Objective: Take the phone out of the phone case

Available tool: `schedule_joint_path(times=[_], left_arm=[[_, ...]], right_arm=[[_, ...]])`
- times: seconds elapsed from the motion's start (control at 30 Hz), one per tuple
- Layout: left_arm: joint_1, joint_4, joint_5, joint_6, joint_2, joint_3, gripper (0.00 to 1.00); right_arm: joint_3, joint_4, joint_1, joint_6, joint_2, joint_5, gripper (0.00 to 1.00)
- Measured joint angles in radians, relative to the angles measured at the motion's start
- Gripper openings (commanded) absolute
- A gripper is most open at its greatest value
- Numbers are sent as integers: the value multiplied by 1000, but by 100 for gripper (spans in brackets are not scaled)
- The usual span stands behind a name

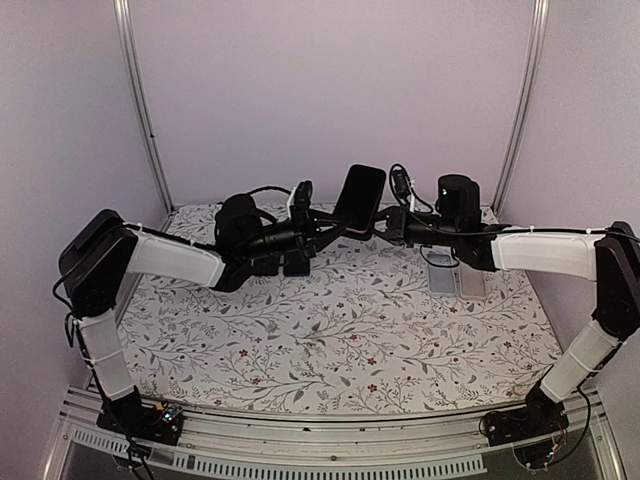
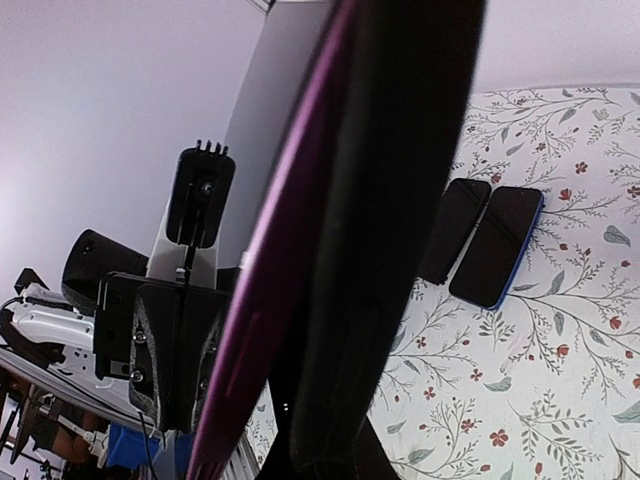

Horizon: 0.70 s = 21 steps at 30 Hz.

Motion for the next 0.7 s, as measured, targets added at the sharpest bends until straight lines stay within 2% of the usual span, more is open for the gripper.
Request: schedule_joint_path(times=[0.7], left_arm=[[1, -212, -4, 159, -68, 18, 0]], right_arm=[[28, -242, -124, -57, -7, 161, 0]])
